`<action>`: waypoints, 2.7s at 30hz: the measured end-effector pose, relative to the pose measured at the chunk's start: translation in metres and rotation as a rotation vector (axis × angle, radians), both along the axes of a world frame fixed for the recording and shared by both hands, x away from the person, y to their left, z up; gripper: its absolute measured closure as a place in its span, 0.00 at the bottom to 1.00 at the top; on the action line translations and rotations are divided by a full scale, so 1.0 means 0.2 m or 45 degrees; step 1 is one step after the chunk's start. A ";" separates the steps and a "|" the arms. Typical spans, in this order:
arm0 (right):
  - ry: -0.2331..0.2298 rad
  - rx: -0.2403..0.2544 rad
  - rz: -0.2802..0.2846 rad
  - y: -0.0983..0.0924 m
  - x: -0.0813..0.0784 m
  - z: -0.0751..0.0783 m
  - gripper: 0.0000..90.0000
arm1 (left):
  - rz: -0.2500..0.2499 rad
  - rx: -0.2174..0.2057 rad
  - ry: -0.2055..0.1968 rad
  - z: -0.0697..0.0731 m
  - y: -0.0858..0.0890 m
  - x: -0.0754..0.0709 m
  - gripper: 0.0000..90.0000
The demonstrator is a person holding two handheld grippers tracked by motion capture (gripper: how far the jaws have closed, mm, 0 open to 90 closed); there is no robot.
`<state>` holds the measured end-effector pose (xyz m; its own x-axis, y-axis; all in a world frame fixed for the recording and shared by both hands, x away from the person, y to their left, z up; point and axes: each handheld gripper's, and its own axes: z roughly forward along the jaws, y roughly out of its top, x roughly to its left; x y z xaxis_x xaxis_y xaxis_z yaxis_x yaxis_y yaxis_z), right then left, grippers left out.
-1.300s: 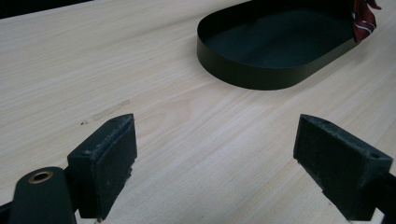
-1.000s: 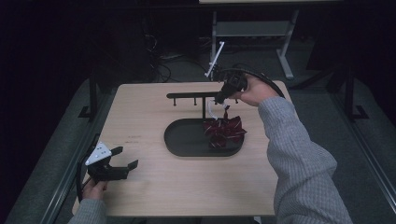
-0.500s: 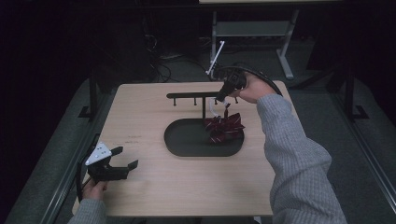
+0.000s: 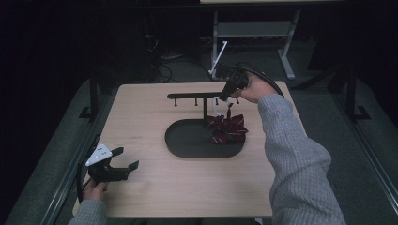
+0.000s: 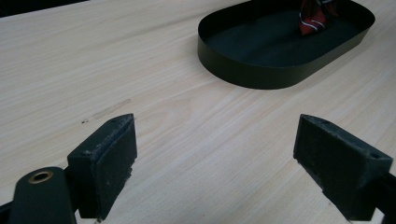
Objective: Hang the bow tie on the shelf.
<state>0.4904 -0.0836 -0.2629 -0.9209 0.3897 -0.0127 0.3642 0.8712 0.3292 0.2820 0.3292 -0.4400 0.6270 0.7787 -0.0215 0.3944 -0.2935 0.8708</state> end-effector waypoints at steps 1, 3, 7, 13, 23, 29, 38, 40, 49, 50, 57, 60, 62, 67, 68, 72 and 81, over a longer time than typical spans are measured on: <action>0.001 0.000 -0.002 0.00 0.00 0.00 0.97 | 0.000 -0.001 0.000 0.00 0.00 0.00 0.14; 0.006 0.003 -0.009 0.00 0.00 0.00 0.97 | 0.001 -0.003 -0.001 0.00 0.00 0.00 0.14; 0.004 0.008 -0.013 -0.01 0.01 0.00 0.96 | 0.000 0.001 0.002 0.00 0.00 0.00 0.14; 0.003 0.008 -0.011 -0.01 0.00 -0.01 0.95 | -0.002 0.003 0.003 0.00 0.00 0.00 0.14; 0.018 0.011 -0.017 -0.02 0.00 -0.03 0.93 | -0.001 0.000 0.001 0.00 0.00 0.00 0.14; 0.022 0.012 -0.020 -0.02 0.00 -0.04 0.93 | -0.002 -0.001 0.000 0.00 0.00 0.00 0.14; 0.025 0.025 -0.020 -0.03 -0.01 -0.03 0.91 | -0.003 0.002 0.001 0.00 0.00 0.00 0.14; 0.031 0.025 -0.020 -0.03 -0.01 -0.03 0.91 | -0.002 -0.001 -0.001 0.00 0.00 0.00 0.14; 0.041 0.048 -0.005 -0.04 -0.03 -0.03 0.89 | -0.002 -0.002 0.000 0.00 0.00 0.00 0.14; 0.040 0.046 -0.003 -0.04 -0.03 -0.03 0.89 | -0.003 -0.002 0.000 0.00 0.00 0.00 0.14; 0.044 0.060 -0.006 -0.06 -0.04 -0.03 0.88 | -0.003 0.003 0.001 0.00 -0.01 0.00 0.14; 0.043 0.060 -0.005 -0.06 -0.05 -0.03 0.87 | -0.003 0.006 0.002 0.00 -0.01 0.00 0.14; 0.042 0.063 -0.003 -0.07 -0.05 -0.03 0.86 | -0.004 0.003 0.001 0.00 -0.01 0.00 0.14; 0.045 0.059 -0.005 -0.07 -0.05 -0.04 0.86 | -0.007 0.001 0.000 0.00 -0.01 0.00 0.14; 0.044 0.062 -0.005 -0.07 -0.06 -0.04 0.86 | -0.006 0.002 -0.001 0.00 -0.01 0.00 0.14; 0.043 0.071 -0.008 -0.08 -0.07 -0.03 0.84 | -0.007 0.007 0.006 0.00 -0.01 0.00 0.14; 0.041 0.081 0.002 -0.10 -0.10 -0.02 0.82 | -0.011 0.006 0.002 0.00 -0.02 0.00 0.14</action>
<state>0.4701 -0.1035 -0.2671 -0.9209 0.3875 0.0422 0.3744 0.8493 0.3722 0.2814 0.3259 -0.4399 0.6337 0.7734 -0.0189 0.3934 -0.3012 0.8686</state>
